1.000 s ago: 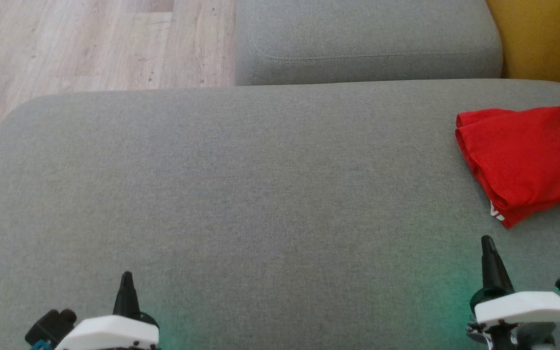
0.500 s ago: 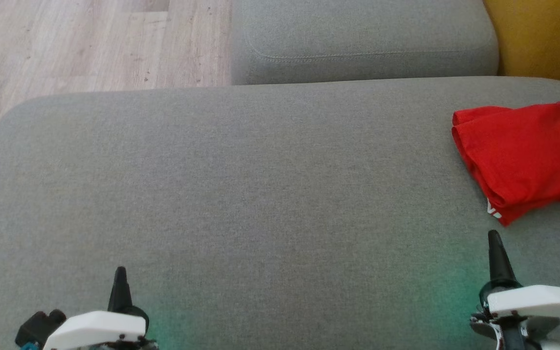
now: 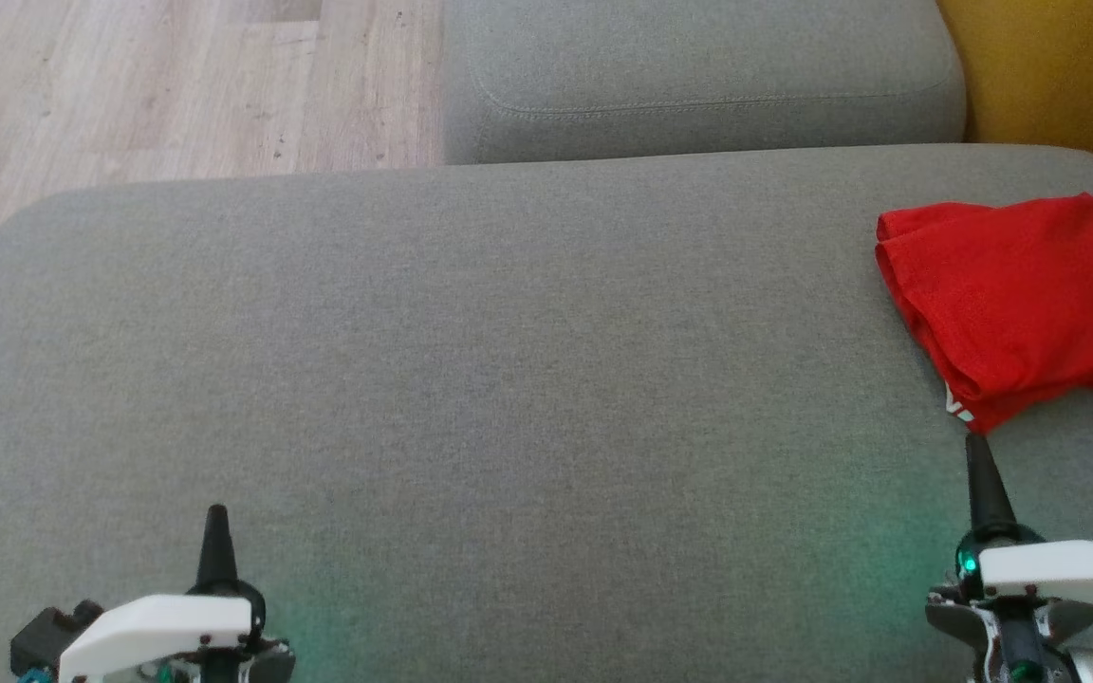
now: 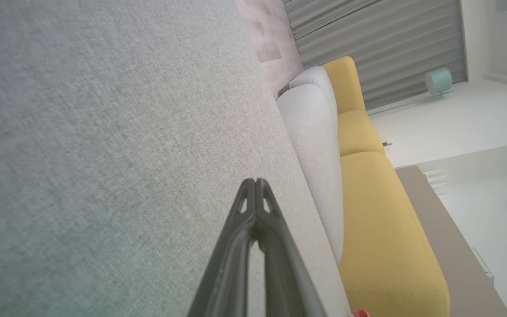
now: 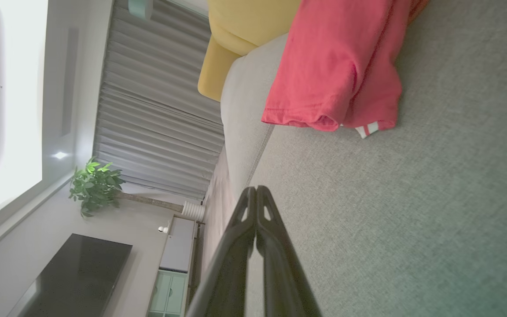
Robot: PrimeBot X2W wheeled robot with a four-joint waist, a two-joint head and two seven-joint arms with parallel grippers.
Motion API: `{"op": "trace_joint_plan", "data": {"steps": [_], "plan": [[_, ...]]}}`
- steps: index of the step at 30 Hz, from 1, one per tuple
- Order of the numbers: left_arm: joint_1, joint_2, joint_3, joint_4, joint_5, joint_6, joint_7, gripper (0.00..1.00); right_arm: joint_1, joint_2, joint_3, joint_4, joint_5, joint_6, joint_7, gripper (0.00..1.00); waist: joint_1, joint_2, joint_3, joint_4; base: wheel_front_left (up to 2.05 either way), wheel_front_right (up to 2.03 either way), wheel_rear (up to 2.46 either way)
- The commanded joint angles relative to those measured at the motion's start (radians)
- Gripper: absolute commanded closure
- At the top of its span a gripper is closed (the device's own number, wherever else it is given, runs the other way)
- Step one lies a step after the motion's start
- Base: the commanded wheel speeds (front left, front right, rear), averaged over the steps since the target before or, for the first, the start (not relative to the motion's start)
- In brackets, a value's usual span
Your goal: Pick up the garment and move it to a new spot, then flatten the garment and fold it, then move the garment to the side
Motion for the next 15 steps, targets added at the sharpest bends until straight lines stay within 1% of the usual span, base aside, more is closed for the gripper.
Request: {"op": "trace_joint_plan", "data": {"steps": [1,15], "plan": [[-0.059,-0.002,0.041,-0.033,-0.017,-0.011,0.008,1.0,-0.059,-0.02,0.009,-0.032,0.027,0.006,0.007,1.0,0.0,0.0,0.0,-0.001,0.0,0.0,0.0],[-0.078,-0.022,0.109,-0.037,-0.137,-0.051,0.051,1.0,-0.086,-0.021,-0.009,-0.027,0.199,0.007,0.036,1.0,0.0,0.0,0.003,-0.011,0.0,0.0,0.0]]}}
